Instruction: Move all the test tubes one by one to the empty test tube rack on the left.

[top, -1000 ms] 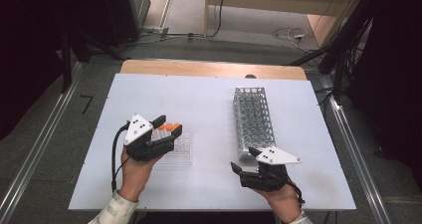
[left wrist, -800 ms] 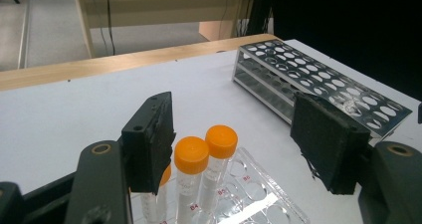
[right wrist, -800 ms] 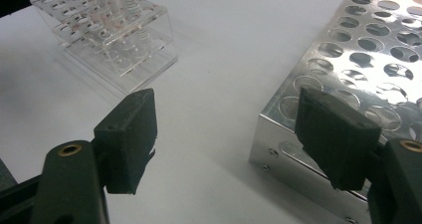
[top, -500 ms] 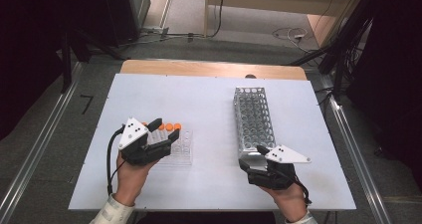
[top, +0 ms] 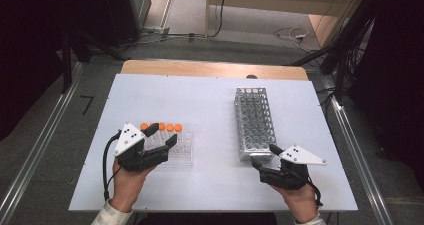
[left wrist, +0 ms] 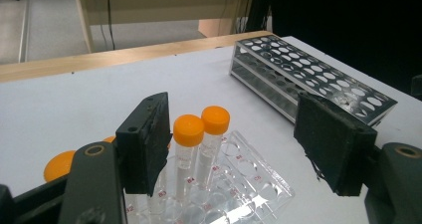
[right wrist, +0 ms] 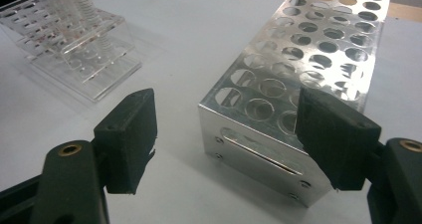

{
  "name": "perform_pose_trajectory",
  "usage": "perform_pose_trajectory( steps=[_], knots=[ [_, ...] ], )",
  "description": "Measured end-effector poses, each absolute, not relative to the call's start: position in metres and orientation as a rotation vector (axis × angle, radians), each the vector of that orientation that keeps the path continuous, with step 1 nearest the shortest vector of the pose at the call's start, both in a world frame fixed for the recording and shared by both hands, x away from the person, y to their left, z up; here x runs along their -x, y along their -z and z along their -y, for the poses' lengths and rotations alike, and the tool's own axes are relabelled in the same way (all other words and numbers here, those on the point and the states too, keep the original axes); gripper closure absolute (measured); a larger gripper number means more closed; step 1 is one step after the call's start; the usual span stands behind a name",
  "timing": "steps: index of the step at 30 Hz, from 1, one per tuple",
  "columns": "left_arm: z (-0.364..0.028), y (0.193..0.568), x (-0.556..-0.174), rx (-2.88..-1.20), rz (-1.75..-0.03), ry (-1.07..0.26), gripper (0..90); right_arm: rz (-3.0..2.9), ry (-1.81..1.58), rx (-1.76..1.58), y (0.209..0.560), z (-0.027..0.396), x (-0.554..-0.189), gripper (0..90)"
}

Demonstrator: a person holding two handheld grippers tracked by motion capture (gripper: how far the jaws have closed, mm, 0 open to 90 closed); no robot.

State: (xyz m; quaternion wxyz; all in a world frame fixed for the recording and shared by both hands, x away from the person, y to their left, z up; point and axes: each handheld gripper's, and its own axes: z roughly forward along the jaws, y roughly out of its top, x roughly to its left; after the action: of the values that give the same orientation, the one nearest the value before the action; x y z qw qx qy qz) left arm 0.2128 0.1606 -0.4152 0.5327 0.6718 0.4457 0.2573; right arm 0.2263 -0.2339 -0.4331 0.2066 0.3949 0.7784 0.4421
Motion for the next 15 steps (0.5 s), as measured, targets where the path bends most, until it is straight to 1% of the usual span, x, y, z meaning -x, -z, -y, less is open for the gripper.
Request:
perform_pose_trajectory(
  steps=[7,15],
  knots=[
    [-0.166,0.412,-0.205,-1.585,-1.070,-0.626,26.3,-2.138,-1.226,-1.116,0.433,0.245,-0.228,23.1],
    [-0.171,0.414,-0.196,-1.575,-1.087,-0.632,25.0,-2.104,-1.223,-1.150,0.433,0.258,-0.228,23.1]
  ],
)
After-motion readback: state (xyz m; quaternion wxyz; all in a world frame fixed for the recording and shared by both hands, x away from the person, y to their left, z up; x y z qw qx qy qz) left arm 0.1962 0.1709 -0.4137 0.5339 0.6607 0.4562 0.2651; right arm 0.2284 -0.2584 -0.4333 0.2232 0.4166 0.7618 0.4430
